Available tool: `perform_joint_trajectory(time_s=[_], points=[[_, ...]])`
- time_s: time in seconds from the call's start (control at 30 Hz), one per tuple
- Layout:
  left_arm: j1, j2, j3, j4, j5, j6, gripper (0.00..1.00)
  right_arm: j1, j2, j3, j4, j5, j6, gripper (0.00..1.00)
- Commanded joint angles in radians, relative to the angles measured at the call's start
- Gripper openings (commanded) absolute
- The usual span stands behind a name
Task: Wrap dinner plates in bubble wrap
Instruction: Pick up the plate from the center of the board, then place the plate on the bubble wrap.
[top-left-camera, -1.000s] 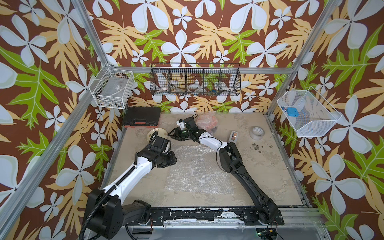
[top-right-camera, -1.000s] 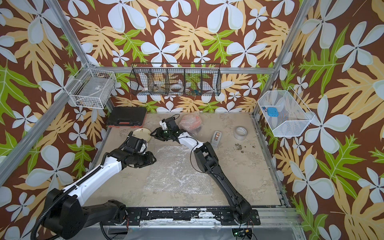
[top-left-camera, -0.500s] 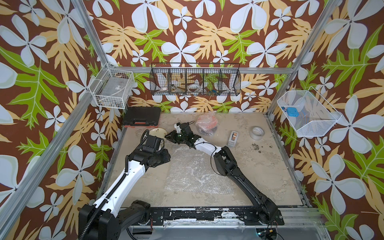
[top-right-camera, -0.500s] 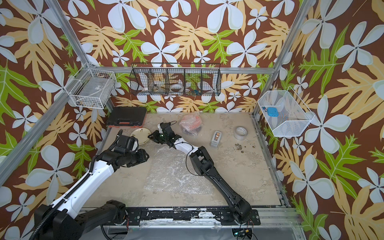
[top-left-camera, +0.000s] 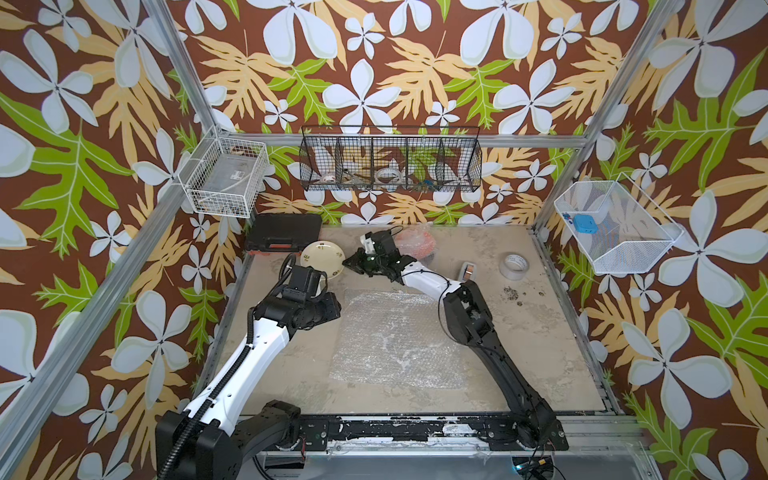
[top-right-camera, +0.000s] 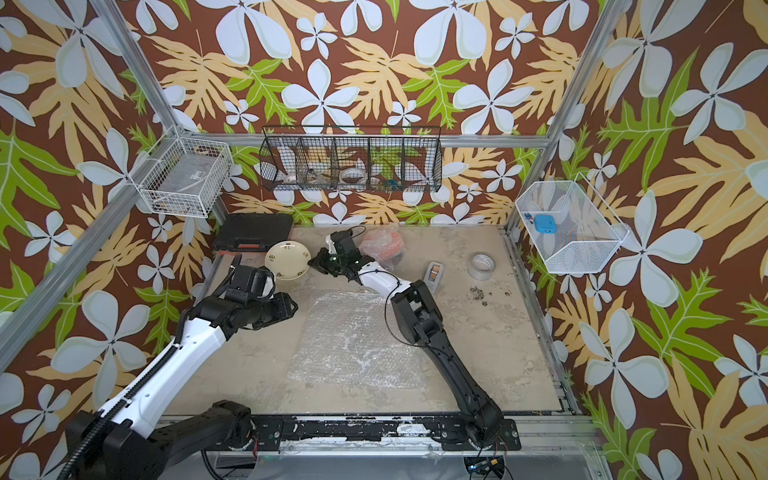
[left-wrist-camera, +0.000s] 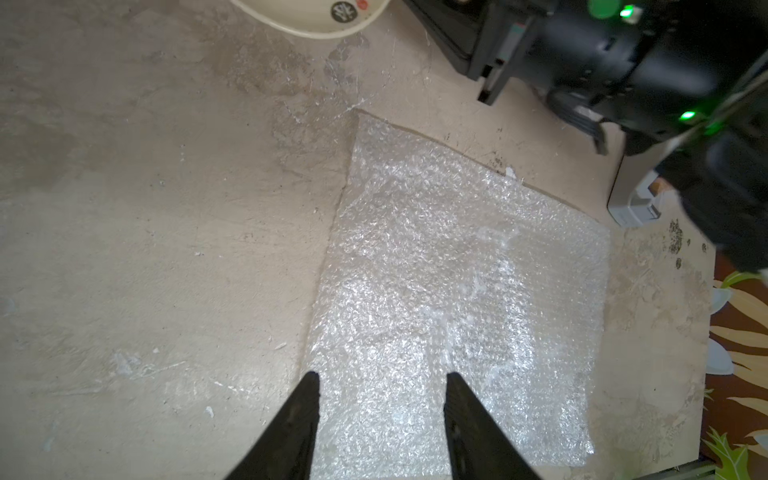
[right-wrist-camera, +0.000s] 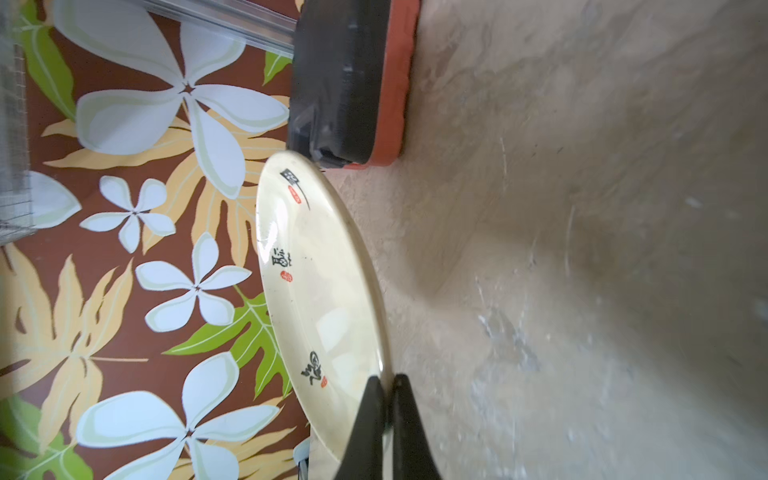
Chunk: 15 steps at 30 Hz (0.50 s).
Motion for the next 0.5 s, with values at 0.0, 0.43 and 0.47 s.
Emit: perform_joint_trajectory(time_s=[0.0,0.43,0.47], points=[[0.003,0.019,0.03,0.019,-0.006,0.022,0.5,-0.02,-0.201,-0.21,-0.032,-0.065,-0.142,0.0],[-0.004,0.216,0.001,0.136,0.241,0.079,0.41,-0.171,-0.951,-1.375,-0.007,-0.137,-0.37,0.0],[-0.011,0.24,-0.003,0.143,0.258,0.083,0.4,-0.176,-0.973,-1.42,0.005,-0.13,-0.37,0.0]])
